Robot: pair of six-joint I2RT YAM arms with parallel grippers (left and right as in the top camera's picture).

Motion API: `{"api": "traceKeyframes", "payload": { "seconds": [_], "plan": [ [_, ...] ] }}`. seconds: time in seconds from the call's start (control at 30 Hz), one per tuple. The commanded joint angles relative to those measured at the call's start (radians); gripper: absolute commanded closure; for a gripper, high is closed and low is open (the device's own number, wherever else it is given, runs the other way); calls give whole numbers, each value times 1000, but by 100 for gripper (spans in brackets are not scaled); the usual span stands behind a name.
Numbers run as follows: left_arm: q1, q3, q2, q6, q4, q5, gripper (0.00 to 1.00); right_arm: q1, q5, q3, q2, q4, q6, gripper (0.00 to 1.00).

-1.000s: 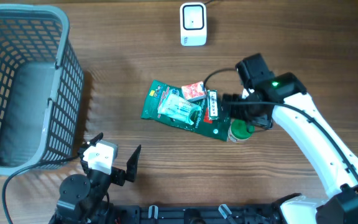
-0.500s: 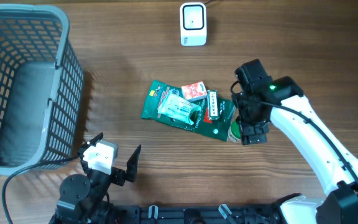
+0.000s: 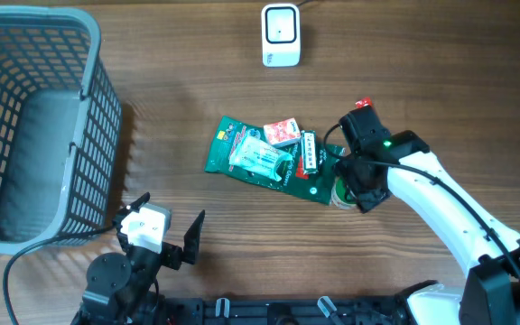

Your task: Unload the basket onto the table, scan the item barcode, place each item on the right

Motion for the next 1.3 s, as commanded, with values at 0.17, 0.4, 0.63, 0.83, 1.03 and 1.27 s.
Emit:
{"api": "traceKeyframes", "payload": {
  "seconds": [0.17, 0.4, 0.63, 0.83, 1.03, 1.27],
  "plan": [
    [0, -6, -2, 19, 3, 12, 0, -4, -5, 87, 0, -58, -1033, 21],
    [0, -6, -2, 19, 3, 11, 0, -4, -168, 133, 0, -59, -728, 0],
    [0, -6, -2, 19, 2, 12, 0, -4, -64, 132, 0, -76, -537, 0],
    [0, -6, -2, 19, 3, 12, 0, -4, -64, 122, 29, -128, -537, 0],
    [0, -6, -2, 19, 2, 11, 0, -4, -64, 122, 246, -113, -524, 1],
    [0, -6, -2, 19, 3, 11, 0, -4, -57, 117, 348, -22, -525, 21]
  ]
}}
